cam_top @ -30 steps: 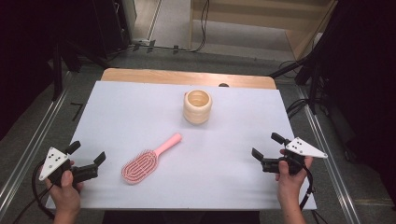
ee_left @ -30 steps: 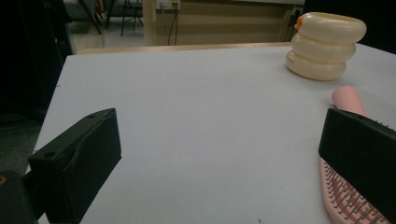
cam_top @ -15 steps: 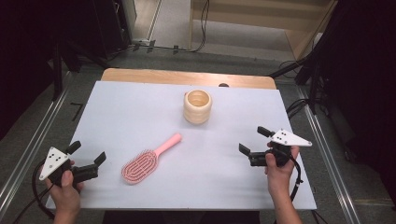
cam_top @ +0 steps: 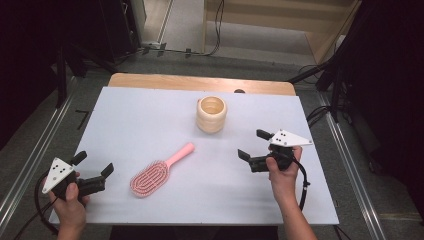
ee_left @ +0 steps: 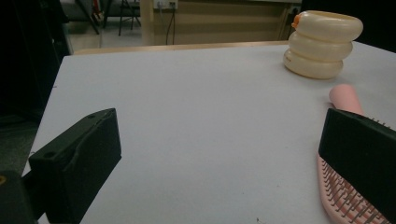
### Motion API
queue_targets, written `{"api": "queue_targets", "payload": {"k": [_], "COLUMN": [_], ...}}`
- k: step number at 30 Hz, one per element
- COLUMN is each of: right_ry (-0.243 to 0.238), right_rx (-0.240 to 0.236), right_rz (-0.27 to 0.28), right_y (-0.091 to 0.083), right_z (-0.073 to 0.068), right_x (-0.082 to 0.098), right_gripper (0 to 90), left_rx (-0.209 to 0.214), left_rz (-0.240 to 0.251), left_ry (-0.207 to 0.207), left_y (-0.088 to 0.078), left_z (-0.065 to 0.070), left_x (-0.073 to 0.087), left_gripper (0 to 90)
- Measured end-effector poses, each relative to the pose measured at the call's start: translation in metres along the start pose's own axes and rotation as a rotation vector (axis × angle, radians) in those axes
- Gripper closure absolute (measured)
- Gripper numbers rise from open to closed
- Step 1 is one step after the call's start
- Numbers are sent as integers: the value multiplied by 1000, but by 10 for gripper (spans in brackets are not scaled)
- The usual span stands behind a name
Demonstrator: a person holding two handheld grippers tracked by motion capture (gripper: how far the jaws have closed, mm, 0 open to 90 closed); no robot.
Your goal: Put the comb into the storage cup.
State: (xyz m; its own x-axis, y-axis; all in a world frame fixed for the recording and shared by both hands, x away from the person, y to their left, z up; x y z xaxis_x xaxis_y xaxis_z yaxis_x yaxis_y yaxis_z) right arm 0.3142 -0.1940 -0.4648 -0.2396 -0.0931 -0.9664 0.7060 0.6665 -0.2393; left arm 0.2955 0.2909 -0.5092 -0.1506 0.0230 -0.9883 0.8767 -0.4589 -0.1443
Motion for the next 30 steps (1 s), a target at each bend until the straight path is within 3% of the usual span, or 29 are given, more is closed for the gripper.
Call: {"api": "queue_targets", "payload": {"k": [9,13,22,24,27,28,29,30], "right_ry": [-15,-17,-69,-85,-89,-111,-111,-131], "right_rx": [-52,-25,-62,-79,-102,-134,-134,-163], "right_rz": [-28,-44,-125,-145,-157,-166,-166,-176], "right_y": [21,31,57,63,69,75,75,81], "right_z": [-12,-15,-31,-33,-37,-41,-41,-46], "right_x": [-8,-10,-11,-10,-11,-11,-11,-12], "right_gripper": [66,233,642,733,784,853,853,876], "left_rx": [3,3,5,5,5,3,3,2], "left_rz": [-1,0,-1,-1,-1,-1,-1,-1], "left_ry": [2,3,5,4,5,6,6,5], "left_y": [0,0,0,0,0,0,0,0], "left_z": [0,1,1,1,1,1,1,1], "left_x": [0,0,0,0,0,0,0,0], "left_gripper": [0,0,0,0,0,0,0,0]}}
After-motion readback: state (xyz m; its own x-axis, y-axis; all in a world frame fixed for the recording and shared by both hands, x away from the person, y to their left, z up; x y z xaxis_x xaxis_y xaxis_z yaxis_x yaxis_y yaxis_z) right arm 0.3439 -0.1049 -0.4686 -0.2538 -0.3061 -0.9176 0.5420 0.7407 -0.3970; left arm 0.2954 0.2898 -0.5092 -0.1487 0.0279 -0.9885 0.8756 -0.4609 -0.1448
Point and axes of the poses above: each handheld gripper's, and its own axes: y roughly forward along the jaws, x roughly out of its underside, z roughly to its right, the point moved 6 cm from there along y, roughly forward along the jaws, and after that the axes turned 8 degrees about z, right-handed, at the moved point
